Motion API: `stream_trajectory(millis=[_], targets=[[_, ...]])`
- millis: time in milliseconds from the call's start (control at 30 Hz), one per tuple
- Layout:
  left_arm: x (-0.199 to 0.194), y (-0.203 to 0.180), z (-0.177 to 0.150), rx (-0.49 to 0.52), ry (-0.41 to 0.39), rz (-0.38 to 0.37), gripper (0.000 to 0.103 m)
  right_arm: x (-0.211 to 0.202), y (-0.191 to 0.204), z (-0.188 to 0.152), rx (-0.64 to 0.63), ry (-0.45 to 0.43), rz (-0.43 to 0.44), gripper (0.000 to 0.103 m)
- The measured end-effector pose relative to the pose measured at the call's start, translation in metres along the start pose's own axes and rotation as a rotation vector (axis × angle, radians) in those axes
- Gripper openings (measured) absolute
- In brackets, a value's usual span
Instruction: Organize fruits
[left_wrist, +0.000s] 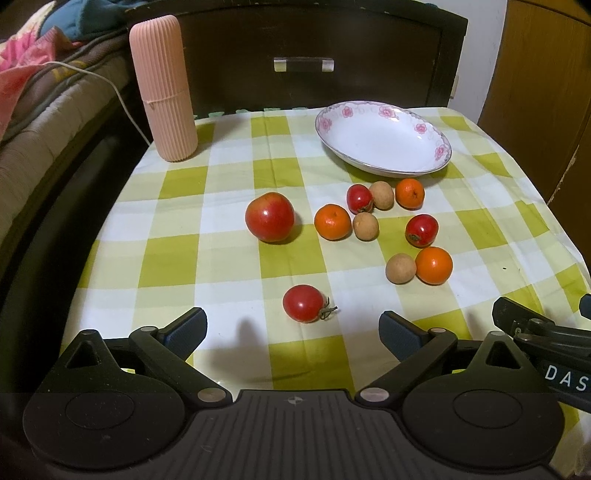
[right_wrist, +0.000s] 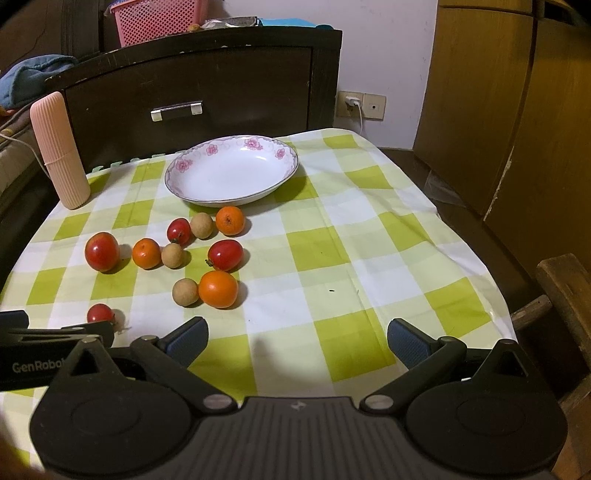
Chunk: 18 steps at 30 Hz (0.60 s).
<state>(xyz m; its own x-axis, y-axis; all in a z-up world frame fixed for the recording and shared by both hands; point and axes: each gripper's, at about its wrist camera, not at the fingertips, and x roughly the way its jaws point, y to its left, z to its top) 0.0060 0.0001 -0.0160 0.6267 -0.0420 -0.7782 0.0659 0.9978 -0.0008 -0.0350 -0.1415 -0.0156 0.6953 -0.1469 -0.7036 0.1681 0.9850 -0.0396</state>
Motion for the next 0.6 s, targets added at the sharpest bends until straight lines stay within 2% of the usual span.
stream_trajectory(millis=[600], targets=[[0.0006,-0.0002,-0.0040,0.001,0.005,0.001,0.100,0.0018,0.0003,-0.0017,0.000,0.010,0.002,0.102]])
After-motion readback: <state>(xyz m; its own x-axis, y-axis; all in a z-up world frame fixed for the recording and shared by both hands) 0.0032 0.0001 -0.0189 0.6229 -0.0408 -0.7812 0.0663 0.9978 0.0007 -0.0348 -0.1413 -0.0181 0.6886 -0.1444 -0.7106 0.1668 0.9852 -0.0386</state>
